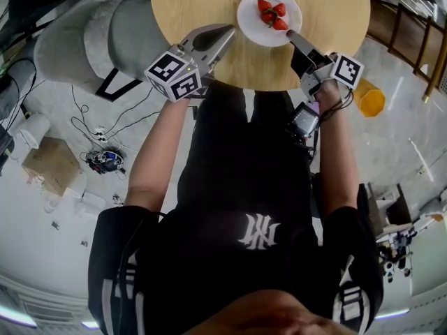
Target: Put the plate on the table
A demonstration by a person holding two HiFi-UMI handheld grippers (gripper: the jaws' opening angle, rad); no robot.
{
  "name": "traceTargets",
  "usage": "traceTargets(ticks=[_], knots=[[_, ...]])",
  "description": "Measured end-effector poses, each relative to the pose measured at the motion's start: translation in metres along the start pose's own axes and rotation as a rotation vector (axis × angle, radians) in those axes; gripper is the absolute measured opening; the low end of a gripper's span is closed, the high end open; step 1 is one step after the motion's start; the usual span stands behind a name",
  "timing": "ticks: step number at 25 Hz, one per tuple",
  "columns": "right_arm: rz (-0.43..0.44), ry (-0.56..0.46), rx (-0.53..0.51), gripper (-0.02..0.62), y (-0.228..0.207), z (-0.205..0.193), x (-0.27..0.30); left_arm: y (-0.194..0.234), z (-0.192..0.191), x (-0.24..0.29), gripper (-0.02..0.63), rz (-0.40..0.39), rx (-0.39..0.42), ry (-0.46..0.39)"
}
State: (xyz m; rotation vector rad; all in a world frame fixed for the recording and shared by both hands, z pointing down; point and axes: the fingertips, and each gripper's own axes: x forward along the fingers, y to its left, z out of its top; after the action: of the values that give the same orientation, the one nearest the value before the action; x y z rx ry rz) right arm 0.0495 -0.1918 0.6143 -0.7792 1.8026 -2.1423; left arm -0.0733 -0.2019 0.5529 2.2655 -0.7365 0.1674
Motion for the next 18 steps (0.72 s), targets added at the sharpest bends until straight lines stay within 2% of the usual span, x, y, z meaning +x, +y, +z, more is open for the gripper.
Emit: traceTargets(ticks=[18], knots=[[-0.026,0.004,0.012,0.017,-0.009,-0.0042,0.0025,0.0012,-0.0076,0.01,0.002,-0.003,0.003,0.023]])
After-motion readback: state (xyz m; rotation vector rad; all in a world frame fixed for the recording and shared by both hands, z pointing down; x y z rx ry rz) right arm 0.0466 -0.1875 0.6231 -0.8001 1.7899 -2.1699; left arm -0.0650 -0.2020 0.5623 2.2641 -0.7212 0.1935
